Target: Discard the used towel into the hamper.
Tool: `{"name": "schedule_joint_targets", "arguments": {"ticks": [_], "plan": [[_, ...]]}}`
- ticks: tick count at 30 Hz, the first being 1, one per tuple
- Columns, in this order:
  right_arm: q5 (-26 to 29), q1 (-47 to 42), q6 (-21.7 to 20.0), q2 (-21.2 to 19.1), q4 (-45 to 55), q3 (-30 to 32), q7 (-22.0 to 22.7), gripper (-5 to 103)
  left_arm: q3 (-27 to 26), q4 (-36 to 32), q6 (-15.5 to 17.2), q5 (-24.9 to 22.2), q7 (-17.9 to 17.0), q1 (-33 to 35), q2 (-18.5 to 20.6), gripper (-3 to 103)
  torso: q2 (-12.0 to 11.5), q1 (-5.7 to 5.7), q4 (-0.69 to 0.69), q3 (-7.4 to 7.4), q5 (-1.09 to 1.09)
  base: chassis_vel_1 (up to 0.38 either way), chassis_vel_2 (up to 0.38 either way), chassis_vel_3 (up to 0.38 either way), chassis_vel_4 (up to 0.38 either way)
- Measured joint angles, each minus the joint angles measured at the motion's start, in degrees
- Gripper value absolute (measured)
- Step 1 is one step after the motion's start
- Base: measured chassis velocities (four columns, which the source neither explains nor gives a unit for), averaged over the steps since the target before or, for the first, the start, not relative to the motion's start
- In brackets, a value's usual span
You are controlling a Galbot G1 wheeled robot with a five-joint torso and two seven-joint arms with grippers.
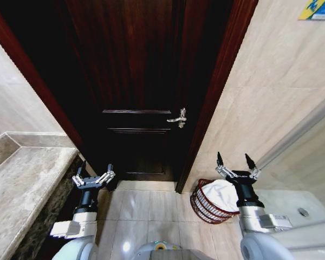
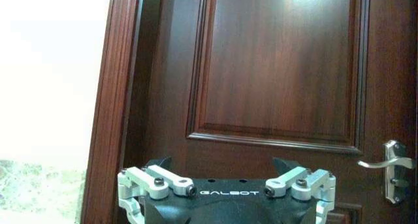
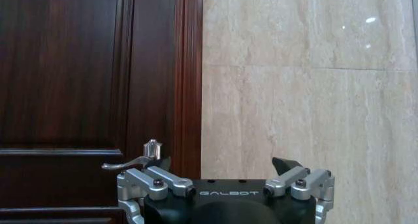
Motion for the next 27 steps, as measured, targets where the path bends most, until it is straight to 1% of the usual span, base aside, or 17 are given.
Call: {"name": "schedule_joint_targets", "arguments": {"ticks": [18, 22, 27], "plan": [[0.00, 0.00, 0.00, 0.00, 0.00, 0.00, 0.00, 100, 0.00, 0.00, 0.00, 0.00, 0.00, 0.00, 0.00, 100, 0.00, 0.02, 0.00, 0.00, 0.00, 0.000, 0.000, 0.000, 0.000], [0.00, 0.00, 0.00, 0.00, 0.00, 0.00, 0.00, 100, 0.00, 0.00, 0.00, 0.00, 0.00, -0.01, 0.00, 100, -0.01, 0.02, 0.00, 0.01, 0.00, 0.059, -0.047, -0.081, 0.084], [0.00, 0.00, 0.00, 0.00, 0.00, 0.00, 0.00, 100, 0.00, 0.00, 0.00, 0.00, 0.00, -0.01, 0.00, 100, 0.00, 0.00, 0.00, 0.00, -0.01, 0.143, -0.141, -0.156, 0.163]]}}
